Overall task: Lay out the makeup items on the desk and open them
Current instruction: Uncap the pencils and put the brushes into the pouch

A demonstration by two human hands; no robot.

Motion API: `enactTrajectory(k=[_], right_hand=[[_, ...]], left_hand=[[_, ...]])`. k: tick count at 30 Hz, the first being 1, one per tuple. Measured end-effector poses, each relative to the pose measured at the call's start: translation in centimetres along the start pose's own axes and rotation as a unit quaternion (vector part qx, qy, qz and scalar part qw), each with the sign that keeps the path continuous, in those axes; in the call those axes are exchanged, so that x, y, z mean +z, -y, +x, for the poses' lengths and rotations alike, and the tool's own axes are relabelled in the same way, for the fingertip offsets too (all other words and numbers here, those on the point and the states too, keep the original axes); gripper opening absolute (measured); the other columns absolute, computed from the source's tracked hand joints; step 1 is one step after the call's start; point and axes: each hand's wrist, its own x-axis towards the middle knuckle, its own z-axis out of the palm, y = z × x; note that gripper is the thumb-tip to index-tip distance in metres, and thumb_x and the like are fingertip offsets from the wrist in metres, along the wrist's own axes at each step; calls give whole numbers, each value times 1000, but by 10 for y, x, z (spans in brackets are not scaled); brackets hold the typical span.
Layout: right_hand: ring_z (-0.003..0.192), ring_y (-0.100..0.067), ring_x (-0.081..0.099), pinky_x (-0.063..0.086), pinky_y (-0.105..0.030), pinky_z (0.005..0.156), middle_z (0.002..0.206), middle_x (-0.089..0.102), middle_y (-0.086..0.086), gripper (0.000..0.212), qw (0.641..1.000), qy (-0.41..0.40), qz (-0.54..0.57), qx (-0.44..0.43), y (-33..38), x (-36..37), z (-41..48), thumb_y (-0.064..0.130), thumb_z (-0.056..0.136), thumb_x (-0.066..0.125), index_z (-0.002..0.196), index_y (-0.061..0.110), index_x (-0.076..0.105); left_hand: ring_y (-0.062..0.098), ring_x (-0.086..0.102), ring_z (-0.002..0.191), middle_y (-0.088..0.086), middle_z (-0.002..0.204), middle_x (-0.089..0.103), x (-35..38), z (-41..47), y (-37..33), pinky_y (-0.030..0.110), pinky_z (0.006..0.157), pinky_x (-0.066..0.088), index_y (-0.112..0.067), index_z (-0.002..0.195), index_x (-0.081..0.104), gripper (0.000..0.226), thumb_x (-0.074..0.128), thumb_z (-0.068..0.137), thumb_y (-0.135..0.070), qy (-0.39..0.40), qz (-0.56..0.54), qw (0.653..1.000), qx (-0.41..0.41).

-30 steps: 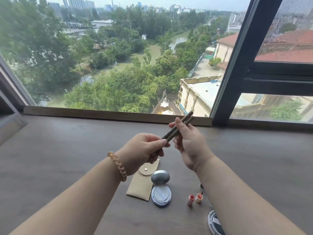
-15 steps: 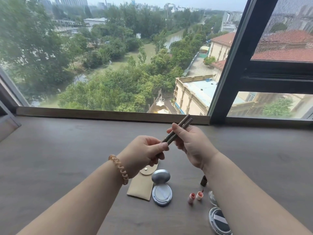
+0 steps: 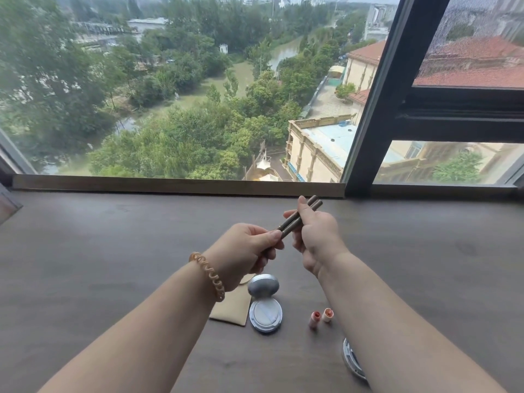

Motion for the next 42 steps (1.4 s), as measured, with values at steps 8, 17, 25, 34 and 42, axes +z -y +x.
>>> enactTrajectory(k=[8,17,25,34,42], right_hand=[[52,-18,40,31,-30,46,60,51,-5,52,997,-69,-2,-25,-1,1,10,52,92,46,67,11,67],[42,-18,41,33,-27,46,54,54,-5,60,987,-154,9,-44,10,9,16,53,94,42,61,8,64],[48,-23,48,36,-26,44,60,59,-7,61,987,-151,-46,-36,15,14,21,57,93,40,61,8,59],[49,-18,31,30,-29,53,50,33,2,55,991,-62,-110,-45,-3,23,5,57,81,61,58,13,39],[54,-18,46,39,-30,58,61,51,-2,47,991,-128,-32,7,-8,40,5,48,93,47,64,11,49]], left_hand=[[4,34,35,-1,51,45,11,3,-8,13,35,30,-2,75,61,28,53,95,-19,-4,-52,999,-10],[3,30,32,-2,52,41,21,7,-18,13,33,25,-5,73,58,29,52,95,-21,-13,-80,997,-15],[4,28,32,-3,50,40,20,5,-17,13,33,23,-5,71,59,31,51,96,-22,-51,-99,994,-11],[6,20,32,-9,41,27,15,-3,8,15,34,15,-15,65,43,38,42,98,-31,-105,-120,987,6],[8,20,29,-9,37,25,23,5,16,14,36,15,-17,59,34,42,43,98,-30,-148,-97,984,17]])
